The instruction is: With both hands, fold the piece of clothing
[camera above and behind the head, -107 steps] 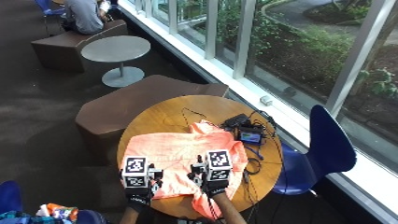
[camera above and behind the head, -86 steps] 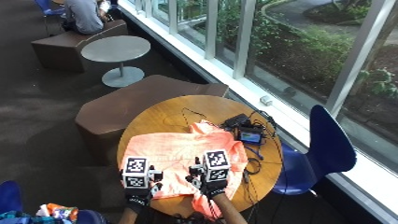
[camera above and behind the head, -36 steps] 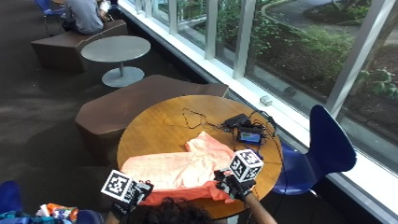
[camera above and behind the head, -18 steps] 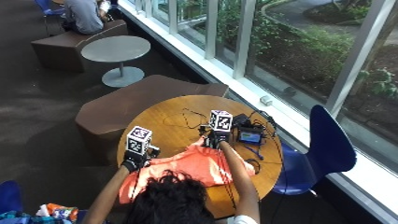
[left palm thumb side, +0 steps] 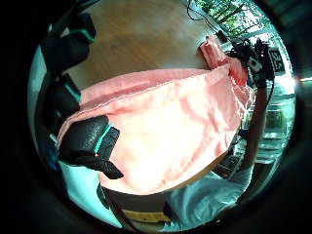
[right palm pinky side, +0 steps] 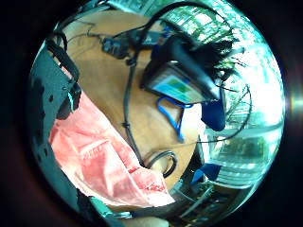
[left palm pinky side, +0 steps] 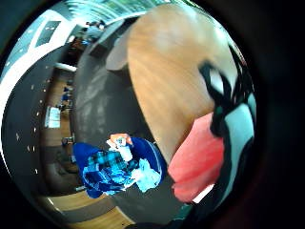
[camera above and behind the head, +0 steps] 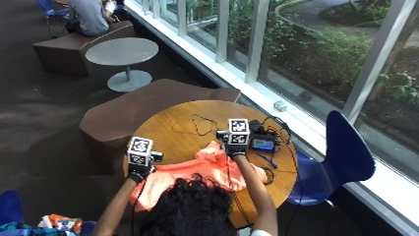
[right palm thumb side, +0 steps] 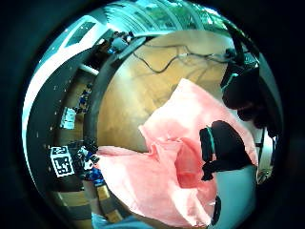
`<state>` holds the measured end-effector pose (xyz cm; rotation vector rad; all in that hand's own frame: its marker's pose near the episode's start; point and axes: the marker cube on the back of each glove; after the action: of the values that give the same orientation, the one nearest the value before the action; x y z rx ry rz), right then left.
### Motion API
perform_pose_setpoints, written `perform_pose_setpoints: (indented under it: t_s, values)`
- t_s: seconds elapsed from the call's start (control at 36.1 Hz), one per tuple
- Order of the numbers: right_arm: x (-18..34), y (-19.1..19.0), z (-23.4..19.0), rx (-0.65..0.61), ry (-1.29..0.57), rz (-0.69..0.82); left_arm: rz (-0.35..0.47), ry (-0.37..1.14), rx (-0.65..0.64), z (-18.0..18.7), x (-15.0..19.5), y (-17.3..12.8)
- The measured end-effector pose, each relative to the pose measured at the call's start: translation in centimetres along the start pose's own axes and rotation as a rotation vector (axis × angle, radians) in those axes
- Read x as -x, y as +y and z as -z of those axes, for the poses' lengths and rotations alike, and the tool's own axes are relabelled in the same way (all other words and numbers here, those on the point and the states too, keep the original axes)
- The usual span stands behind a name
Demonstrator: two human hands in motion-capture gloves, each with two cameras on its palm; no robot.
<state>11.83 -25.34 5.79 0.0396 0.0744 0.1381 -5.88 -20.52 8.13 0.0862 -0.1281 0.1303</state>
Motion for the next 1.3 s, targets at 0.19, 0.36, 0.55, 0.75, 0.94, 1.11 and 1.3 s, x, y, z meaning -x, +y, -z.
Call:
perform_pose_setpoints:
  t_s: [0.19,0.36,0.55,0.75,0.94,1.11,1.3]
  values:
    - [-4.8,12.5,4.6,-0.097,-0.149,-0.183,0.078,0.001,-0.067,0.8,-1.0,5.5]
    - [-8.1,17.8,0.8,0.043,-0.232,-0.378,0.123,0.125,-0.020,-0.7,-2.1,10.0]
    - [-8.3,18.4,-3.3,0.065,-0.255,-0.435,0.113,0.178,0.164,-5.3,-3.0,11.2]
    - [-7.9,18.6,-4.2,-0.032,-0.222,-0.419,0.058,0.167,0.308,-7.1,-3.9,10.9]
    - [-8.9,18.9,-2.0,-0.137,-0.286,-0.424,0.003,0.170,0.305,-7.1,-5.8,9.2]
    - [-10.8,19.1,4.0,-0.287,-0.462,-0.473,-0.052,0.189,0.304,-6.8,-8.9,7.3]
    - [-8.8,17.1,11.4,-0.410,-0.587,-0.406,-0.134,0.189,0.304,-6.1,-13.0,5.3]
